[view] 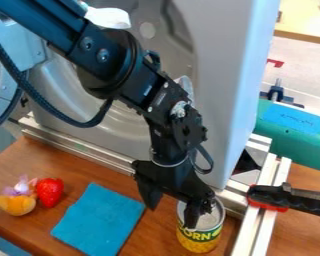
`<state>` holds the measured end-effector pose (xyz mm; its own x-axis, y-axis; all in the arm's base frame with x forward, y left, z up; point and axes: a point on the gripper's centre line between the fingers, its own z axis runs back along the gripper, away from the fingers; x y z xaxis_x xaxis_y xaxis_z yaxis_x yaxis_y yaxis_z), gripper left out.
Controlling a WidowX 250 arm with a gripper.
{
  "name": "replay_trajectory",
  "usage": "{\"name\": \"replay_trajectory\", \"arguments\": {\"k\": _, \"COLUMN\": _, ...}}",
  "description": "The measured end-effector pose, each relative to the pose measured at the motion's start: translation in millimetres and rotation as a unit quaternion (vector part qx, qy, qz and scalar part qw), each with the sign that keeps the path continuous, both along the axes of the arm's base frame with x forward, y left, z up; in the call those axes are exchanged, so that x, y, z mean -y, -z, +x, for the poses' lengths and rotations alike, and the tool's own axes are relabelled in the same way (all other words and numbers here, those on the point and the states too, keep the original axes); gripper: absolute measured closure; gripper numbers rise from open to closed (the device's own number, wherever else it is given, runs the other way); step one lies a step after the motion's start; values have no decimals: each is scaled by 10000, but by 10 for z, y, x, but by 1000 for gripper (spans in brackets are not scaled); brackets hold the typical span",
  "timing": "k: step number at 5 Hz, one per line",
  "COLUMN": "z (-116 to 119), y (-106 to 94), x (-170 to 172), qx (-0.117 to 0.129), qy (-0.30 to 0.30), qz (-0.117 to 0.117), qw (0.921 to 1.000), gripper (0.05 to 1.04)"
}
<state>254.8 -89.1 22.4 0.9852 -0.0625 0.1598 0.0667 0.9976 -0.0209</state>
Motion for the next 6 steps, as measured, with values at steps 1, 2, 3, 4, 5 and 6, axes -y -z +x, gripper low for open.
{"name": "replay_trajectory", "arguments": {"k": 1, "z": -30, "y": 58, "x": -11, "qx": -108, "qy": -15, "qz": 37, "qw": 9999, "gripper": 79}}
{"name": "replay_trajectory", "arguments": {"k": 2, "z": 61, "y": 39, "x": -38, "qx": 163, "qy": -163, "qz": 103, "qw": 9997, "gripper": 79}}
{"name": "replay_trajectory", "arguments": {"k": 3, "z": 225, "y": 60, "x": -47, "qx": 463, "qy": -252, "qz": 180, "qw": 9984, "gripper": 79}}
{"name": "replay_trajectory", "arguments": {"k": 4, "z": 316, "y": 397, "x": -43, "qx": 50, "qy": -430, "qz": 450, "qw": 9980, "gripper": 79}}
{"name": "replay_trajectory", "arguments": {"k": 5, "z": 492, "y": 479, "x": 73, "qx": 127, "qy": -382, "qz": 354, "qw": 9986, "gripper": 81}}
{"name": "replay_trajectory", "arguments": {"k": 6, "z": 528, "y": 478, "x": 86, "qx": 112, "qy": -401, "qz": 359, "qw": 9985, "gripper": 81}}
